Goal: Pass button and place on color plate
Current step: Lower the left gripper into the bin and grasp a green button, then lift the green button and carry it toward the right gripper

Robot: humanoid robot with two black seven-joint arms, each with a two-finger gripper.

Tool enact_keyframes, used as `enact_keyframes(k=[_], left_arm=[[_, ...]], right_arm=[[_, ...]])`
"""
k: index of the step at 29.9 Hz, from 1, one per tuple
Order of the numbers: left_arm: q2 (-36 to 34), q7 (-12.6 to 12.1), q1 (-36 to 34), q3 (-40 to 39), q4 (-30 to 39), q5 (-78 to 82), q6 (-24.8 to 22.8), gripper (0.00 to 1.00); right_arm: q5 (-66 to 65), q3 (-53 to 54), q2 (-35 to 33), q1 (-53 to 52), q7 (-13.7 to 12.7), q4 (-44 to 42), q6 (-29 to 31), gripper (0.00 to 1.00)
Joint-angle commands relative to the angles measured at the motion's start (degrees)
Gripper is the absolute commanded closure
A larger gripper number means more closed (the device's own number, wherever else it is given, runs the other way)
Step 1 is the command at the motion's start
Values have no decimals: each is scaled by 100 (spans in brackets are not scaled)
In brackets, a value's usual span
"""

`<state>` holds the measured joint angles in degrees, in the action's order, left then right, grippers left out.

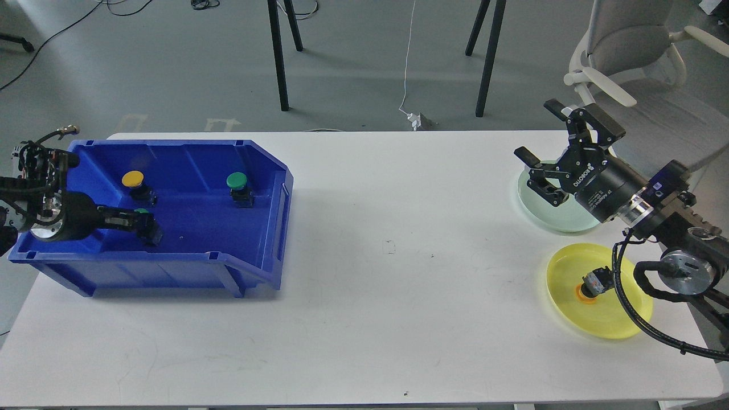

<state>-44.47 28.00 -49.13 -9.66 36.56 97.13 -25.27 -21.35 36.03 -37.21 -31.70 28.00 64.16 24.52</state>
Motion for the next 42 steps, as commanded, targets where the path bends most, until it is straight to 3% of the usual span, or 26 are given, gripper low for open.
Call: enact_keyframes(k=[1, 8, 20, 26, 32, 36, 42], left_arm=[[0, 0, 0, -1, 0, -1, 4, 68], [0, 0, -26, 87, 0, -10, 4, 75], [-105, 0, -448, 35, 263, -89, -110, 76], [-720, 0, -712, -343, 1387, -747, -273, 76], [-1134, 0, -765, -1440, 2617, -2521, -273, 76], [-810, 0, -703, -1952, 3014, -3997, -273, 76], [700, 0, -484, -1943, 2971, -5231, -273, 76]], right_arm=[[0, 0, 4, -3, 0, 0, 0, 3], [0, 0, 4, 6, 0, 0, 0, 3], [0, 0, 47, 6, 0, -17, -18, 3], [0, 9, 56, 6, 0, -26, -26, 3], [0, 114, 56, 6, 0, -44, -18, 3], [0, 290, 21, 6, 0, -26, 9, 3], [0, 527, -5, 6, 0, 18, 9, 3]])
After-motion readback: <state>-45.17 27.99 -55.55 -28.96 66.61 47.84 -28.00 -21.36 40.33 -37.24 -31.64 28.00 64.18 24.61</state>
